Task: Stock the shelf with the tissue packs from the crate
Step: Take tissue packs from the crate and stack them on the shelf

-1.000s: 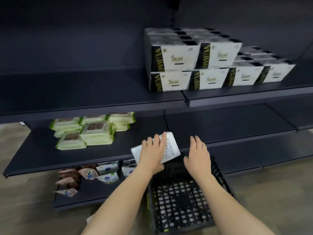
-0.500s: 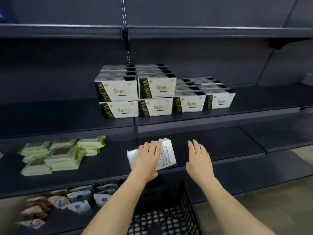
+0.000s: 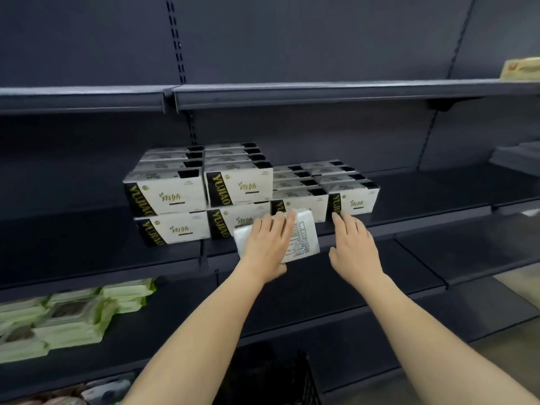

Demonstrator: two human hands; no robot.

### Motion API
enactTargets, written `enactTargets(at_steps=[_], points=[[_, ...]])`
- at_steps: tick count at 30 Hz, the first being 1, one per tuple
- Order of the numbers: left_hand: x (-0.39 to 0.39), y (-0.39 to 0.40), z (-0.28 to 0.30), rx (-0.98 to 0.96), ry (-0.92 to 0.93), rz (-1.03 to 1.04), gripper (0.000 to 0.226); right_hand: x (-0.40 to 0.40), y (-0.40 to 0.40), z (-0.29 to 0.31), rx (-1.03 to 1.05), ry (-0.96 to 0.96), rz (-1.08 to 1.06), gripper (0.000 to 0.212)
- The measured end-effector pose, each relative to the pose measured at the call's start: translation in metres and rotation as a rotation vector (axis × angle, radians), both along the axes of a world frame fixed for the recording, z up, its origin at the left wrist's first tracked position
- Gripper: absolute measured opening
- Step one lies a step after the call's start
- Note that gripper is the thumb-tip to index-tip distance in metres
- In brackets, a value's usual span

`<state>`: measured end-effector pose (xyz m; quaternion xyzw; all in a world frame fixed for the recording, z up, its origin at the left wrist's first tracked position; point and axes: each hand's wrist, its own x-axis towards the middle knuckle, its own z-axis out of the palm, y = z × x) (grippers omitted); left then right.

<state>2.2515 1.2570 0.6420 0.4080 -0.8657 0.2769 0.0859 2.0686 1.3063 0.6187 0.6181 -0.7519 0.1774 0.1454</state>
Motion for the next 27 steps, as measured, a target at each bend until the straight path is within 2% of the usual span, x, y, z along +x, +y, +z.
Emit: enactTargets(at_steps=[4, 11, 17, 27], points=[[-0.024, -0.024, 0.022, -0.075, 0.039, -0.030, 0.126, -0.027, -0.022, 0.033, -0.068, 0.037, 0.009, 0.070], [-0.077, -0.051, 0.039, -0.145, 0.033, 0.004, 0.108, -0.073, -0.064, 0.055, -0.112, 0.005, 0.060, 0.067], [-0.123, -0.077, 0.056, -0.116, 0.086, 0.075, 0.106, -0.111, -0.098, 0.069, -0.115, 0.028, 0.129, 0.066], [-0.165, -0.135, 0.074, -0.074, 0.152, 0.071, 0.101, -0.153, -0.147, 0.095, -0.085, 0.004, 0.262, 0.074]])
